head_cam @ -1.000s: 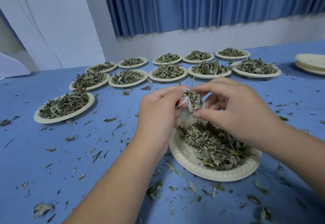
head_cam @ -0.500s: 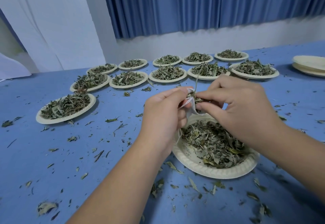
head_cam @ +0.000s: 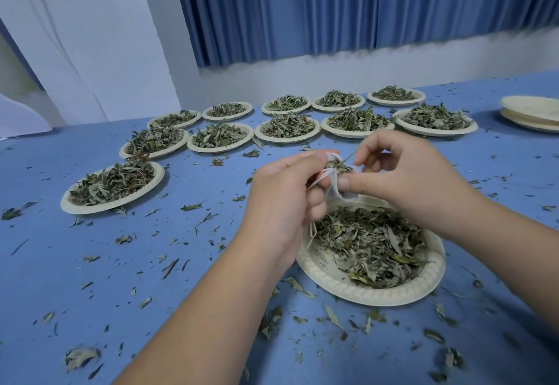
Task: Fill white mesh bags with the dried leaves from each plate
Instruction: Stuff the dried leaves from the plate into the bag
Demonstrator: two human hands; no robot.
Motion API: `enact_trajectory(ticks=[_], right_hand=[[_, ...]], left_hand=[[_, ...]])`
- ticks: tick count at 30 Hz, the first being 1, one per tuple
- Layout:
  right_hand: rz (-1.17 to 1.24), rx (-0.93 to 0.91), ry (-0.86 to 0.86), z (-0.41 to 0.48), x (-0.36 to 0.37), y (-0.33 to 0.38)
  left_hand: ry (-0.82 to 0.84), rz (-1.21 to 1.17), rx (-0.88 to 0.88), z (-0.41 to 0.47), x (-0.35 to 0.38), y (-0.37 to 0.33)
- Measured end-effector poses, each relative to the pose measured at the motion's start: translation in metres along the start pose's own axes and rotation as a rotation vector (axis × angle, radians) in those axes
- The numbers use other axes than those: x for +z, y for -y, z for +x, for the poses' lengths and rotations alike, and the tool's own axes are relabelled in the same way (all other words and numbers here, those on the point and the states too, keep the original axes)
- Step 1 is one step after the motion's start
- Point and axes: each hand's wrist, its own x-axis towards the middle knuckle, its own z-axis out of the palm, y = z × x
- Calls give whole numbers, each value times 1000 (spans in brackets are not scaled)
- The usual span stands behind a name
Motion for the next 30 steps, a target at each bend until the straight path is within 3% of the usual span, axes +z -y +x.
enact_trajectory(ticks=[5, 8, 14, 26, 28, 30], right_hand=[[390, 199, 303, 5, -1, -2], [485, 239, 323, 5, 4, 1], [284, 306, 193, 11, 11, 14], [-453, 66, -38, 25, 29, 31], [-371, 90, 46, 24, 25, 29], [-125, 146, 174, 22, 18, 28]], left_hand=[[58, -77, -51, 0, -1, -3], [66, -65, -44, 0, -2, -6], [4, 218, 101, -4, -5, -6], [2, 282, 172, -8, 1, -8], [-29, 330, 193, -8, 0, -8], [-58, 370, 229, -7, -1, -8]])
